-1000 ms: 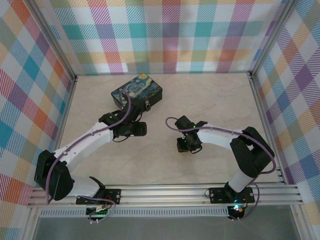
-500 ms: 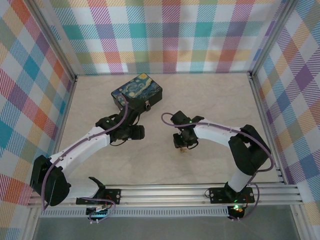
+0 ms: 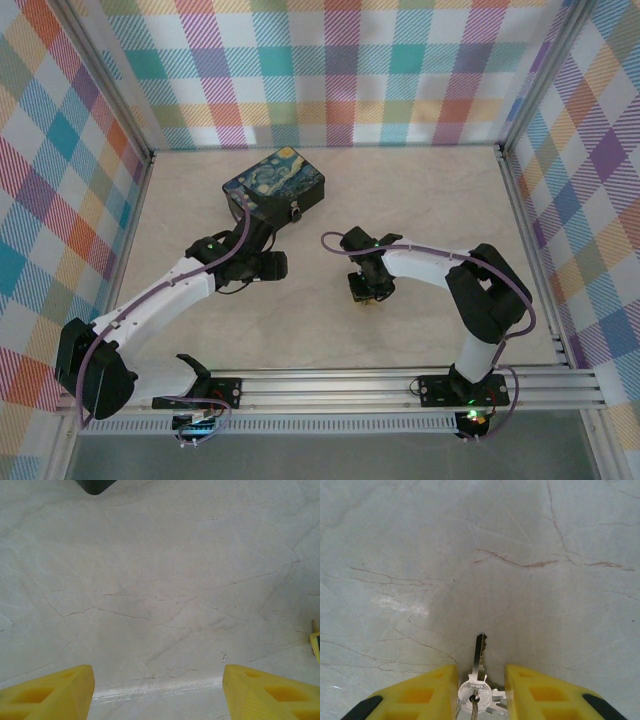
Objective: Unlock the padlock with the key
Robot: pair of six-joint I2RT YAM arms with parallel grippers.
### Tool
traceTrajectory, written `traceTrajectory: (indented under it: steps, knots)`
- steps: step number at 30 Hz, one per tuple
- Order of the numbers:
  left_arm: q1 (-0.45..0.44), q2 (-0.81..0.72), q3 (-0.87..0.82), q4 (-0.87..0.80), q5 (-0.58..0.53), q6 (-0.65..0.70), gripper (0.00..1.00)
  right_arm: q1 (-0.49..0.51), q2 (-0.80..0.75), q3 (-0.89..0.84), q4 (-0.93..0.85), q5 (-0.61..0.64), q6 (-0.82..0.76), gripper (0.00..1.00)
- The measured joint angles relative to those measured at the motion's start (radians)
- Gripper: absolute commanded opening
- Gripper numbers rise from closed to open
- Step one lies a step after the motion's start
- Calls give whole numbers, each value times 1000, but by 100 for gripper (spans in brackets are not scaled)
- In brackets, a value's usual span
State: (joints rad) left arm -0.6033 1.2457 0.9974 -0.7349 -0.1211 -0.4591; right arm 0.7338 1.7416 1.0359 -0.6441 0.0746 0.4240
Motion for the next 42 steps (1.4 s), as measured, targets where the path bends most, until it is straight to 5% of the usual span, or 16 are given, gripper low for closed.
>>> traceTrajectory:
  steps: [20, 42]
  knots:
    - [0, -56, -10, -29, 1, 0, 69, -1, -7, -6, 8, -3, 0, 5]
    - [3, 13, -30, 86, 185, -50, 67, -3, -132, 2, 9, -101, -30, 0]
